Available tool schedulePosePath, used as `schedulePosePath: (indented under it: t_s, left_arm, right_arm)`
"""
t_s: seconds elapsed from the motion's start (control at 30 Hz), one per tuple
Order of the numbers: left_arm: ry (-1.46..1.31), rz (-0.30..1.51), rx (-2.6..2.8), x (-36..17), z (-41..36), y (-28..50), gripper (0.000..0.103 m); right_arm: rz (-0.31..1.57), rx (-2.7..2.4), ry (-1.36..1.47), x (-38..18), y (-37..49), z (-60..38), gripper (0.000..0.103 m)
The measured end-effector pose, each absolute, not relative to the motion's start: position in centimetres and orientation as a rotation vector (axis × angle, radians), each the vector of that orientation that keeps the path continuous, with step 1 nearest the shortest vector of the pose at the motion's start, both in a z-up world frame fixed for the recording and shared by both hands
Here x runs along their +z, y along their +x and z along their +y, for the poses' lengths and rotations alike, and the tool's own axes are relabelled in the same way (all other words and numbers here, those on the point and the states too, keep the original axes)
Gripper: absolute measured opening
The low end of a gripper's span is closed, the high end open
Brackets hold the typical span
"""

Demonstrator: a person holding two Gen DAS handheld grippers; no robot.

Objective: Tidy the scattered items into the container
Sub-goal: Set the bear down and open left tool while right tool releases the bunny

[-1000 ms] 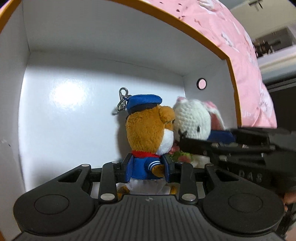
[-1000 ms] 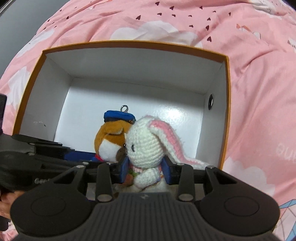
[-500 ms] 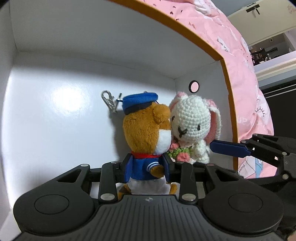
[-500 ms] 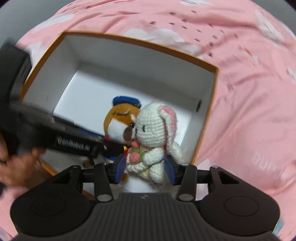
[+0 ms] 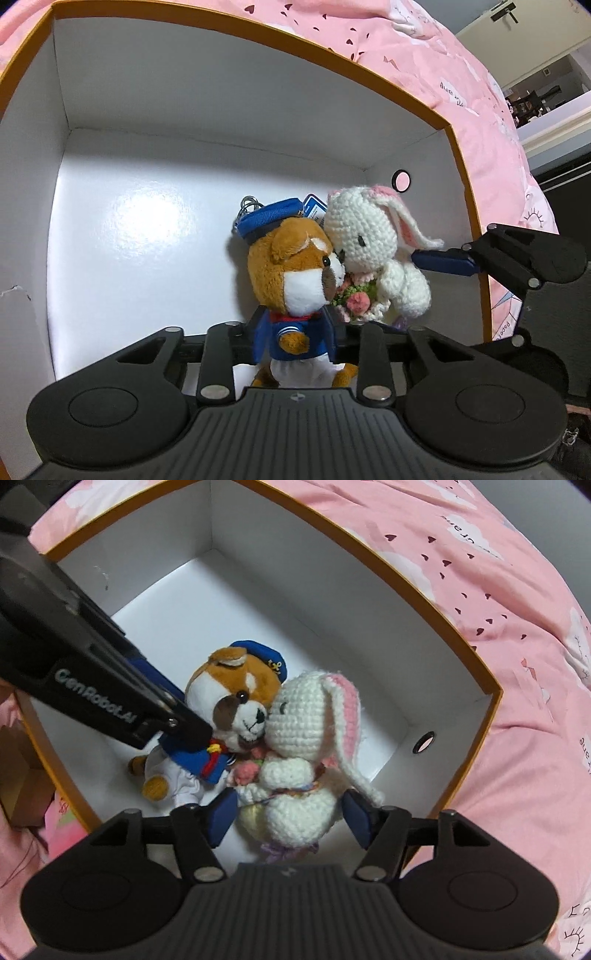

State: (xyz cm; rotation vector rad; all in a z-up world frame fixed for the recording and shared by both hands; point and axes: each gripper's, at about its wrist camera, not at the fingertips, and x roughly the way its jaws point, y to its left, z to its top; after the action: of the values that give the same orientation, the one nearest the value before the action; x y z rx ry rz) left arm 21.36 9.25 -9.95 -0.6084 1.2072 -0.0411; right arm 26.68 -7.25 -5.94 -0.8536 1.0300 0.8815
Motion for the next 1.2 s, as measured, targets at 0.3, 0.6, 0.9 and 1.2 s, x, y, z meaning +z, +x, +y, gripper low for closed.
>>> schedulePosePath:
  t_s: [0.3, 0.6, 0.9, 1.2]
  left_arm:
    - [-0.615, 1.205, -0.052, -10.2, 9.7, 20.9, 0.031]
    - [-0.627, 1.205, -0.069, -10.3, 10.2, 20.6, 0.03]
    - [-0.621, 1.238, -0.121, -10.7, 8.5, 21.7, 0.029]
    - [-0.559, 1.245, -0.097, -10.2, 6.7, 22.1, 0.029]
  right_arm:
    - [1.15, 0.803, -0.637, -4.4, 28.2, -8.5, 0.033]
    - [1.403, 0.741, -0.267, -3.5, 30.4, -12.5, 0.031]
    - [1.341, 0.715, -0.467, -4.5, 28.6, -8.2, 0.033]
    - [1.254, 0.739, -0.551, -4.6, 26.9, -6.8, 0.044]
